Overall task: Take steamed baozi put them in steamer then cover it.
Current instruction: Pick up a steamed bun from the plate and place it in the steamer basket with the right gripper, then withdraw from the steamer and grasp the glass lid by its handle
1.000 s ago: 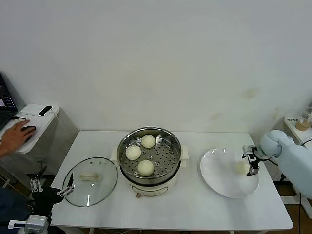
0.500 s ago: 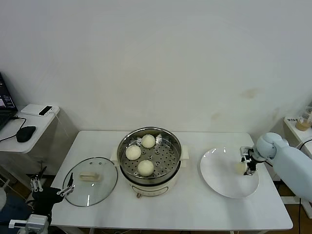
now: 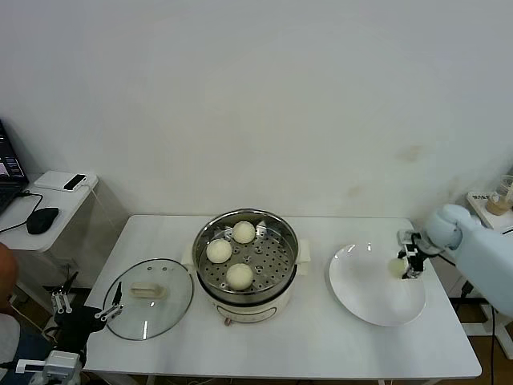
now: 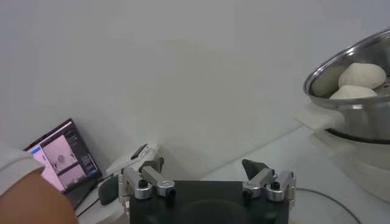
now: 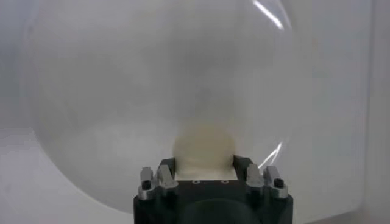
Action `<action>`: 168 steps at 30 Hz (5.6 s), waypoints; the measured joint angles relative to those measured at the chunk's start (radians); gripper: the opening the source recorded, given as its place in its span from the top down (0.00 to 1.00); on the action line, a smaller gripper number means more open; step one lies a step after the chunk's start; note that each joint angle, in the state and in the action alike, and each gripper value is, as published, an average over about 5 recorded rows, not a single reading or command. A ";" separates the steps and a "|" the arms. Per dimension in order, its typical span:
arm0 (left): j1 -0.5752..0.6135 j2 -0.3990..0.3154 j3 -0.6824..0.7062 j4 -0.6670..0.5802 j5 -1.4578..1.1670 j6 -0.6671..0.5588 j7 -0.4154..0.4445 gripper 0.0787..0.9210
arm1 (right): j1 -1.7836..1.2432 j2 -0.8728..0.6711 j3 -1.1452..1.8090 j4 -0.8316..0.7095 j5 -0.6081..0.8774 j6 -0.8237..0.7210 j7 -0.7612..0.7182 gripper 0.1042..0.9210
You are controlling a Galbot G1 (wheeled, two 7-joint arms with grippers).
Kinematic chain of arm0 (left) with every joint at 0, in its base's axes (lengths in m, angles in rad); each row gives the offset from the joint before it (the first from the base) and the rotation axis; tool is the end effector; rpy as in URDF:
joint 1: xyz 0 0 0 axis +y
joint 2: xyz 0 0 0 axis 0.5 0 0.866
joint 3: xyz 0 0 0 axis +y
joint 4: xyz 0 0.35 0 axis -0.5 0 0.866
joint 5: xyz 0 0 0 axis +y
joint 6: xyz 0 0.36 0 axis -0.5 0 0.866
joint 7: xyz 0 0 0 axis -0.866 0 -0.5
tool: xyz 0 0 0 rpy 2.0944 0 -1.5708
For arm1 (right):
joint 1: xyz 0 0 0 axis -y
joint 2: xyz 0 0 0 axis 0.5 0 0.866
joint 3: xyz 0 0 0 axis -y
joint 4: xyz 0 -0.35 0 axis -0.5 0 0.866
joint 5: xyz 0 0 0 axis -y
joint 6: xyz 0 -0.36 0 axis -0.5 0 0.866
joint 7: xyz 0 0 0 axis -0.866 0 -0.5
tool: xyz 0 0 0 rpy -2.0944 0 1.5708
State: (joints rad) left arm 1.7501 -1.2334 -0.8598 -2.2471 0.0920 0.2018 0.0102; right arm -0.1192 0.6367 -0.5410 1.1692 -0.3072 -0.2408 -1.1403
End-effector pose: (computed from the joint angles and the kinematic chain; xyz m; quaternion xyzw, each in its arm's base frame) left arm 0.1460 0.1287 -0.2377 0.0455 -0.9573 -0.2730 0.0841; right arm 0.5163 -0.2223 -0.1860 0.4054 -0.5692 0.5509 0.4562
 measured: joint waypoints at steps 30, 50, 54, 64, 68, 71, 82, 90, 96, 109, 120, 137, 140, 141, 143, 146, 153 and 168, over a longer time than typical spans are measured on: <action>-0.015 0.004 -0.010 -0.005 -0.003 0.002 0.000 0.12 | 0.639 0.265 -0.551 0.284 0.642 -0.328 0.154 0.38; -0.022 0.000 -0.021 -0.007 -0.010 0.002 0.001 0.12 | 0.538 0.467 -0.624 0.199 0.735 -0.458 0.293 0.38; -0.021 0.000 -0.021 -0.008 -0.010 0.002 0.001 0.12 | 0.518 0.479 -0.626 0.182 0.725 -0.466 0.302 0.38; -0.017 -0.006 -0.023 -0.014 -0.010 0.002 0.001 0.12 | 0.501 0.497 -0.625 0.168 0.702 -0.478 0.307 0.36; -0.015 -0.007 -0.025 -0.015 -0.010 0.002 0.001 0.12 | 0.504 0.492 -0.617 0.176 0.701 -0.480 0.301 0.27; -0.017 -0.008 -0.025 -0.014 -0.010 0.002 0.001 0.12 | 0.511 0.482 -0.608 0.189 0.705 -0.481 0.298 0.18; -0.038 -0.004 -0.014 0.006 -0.010 0.003 0.001 0.12 | 0.509 0.383 -0.546 0.292 0.755 -0.469 0.376 0.12; -0.055 0.002 -0.002 0.030 -0.008 -0.001 -0.009 0.12 | 0.345 0.260 -0.385 0.420 0.808 -0.382 0.618 0.12; -0.069 0.001 0.009 0.050 -0.007 -0.009 -0.016 0.12 | 0.056 0.206 -0.115 0.516 0.745 -0.246 0.800 0.12; -0.084 0.004 0.045 0.115 0.013 -0.062 -0.044 0.12 | -0.682 0.365 0.666 0.641 0.506 0.144 0.928 0.12; -0.052 0.042 0.044 0.207 0.359 -0.201 -0.073 0.12 | -1.118 0.580 1.157 0.736 0.437 0.296 0.949 0.12; -0.056 0.109 0.118 0.376 1.021 -0.306 -0.139 0.12 | -1.388 0.730 1.424 0.788 0.387 0.377 0.970 0.12; -0.089 0.118 0.141 0.417 1.073 -0.308 -0.141 0.12 | -1.401 0.745 1.436 0.788 0.378 0.381 0.972 0.12; -0.101 0.121 0.148 0.430 1.087 -0.309 -0.141 0.12 | -1.406 0.749 1.440 0.788 0.375 0.382 0.972 0.12; -0.125 0.128 0.165 0.457 1.111 -0.309 -0.141 0.12 | -1.414 0.759 1.445 0.788 0.369 0.385 0.973 0.12; -0.163 0.139 0.189 0.494 1.138 -0.308 -0.141 0.12 | -1.428 0.770 1.453 0.787 0.362 0.391 0.973 0.12; -0.249 0.163 0.234 0.570 1.177 -0.302 -0.140 0.12 | -1.456 0.787 1.471 0.786 0.351 0.400 0.974 0.12; -0.394 0.173 0.298 0.693 1.208 -0.295 -0.146 0.12 | -1.483 0.809 1.479 0.788 0.333 0.408 0.974 0.12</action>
State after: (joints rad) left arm 1.3561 -1.0601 -0.5619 -1.5537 1.3001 -0.0937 -0.1358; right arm -1.6021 1.4452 0.9379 1.9569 0.0261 0.1669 -0.1664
